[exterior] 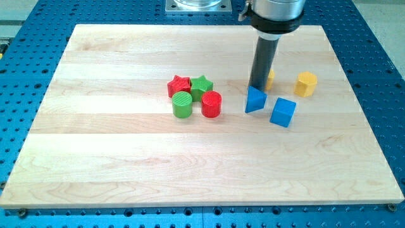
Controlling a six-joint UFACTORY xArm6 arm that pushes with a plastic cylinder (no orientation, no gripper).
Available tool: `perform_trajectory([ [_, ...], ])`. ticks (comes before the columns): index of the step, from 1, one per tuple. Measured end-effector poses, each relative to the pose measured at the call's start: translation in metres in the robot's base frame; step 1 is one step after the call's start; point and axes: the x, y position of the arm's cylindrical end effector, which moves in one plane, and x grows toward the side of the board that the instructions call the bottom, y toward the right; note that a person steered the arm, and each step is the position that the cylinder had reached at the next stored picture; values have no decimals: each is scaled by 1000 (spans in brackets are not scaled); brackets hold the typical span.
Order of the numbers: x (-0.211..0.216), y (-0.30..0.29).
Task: Move the blue blocks and red circle to the bottom right
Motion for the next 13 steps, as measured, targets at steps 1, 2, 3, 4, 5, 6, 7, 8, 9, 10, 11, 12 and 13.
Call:
perform_trajectory([
  [1,29,-4],
  [2,30,-6],
  [3,26,-33],
  [4,7,-46],
  [5,-3,-95],
  [6,26,-113],
  [7,40,-55],
  [8,72,-39],
  [9,101,-14],
  [10,122,7],
  [11,123,4],
  [12,124,-3],
  [13,127,52],
])
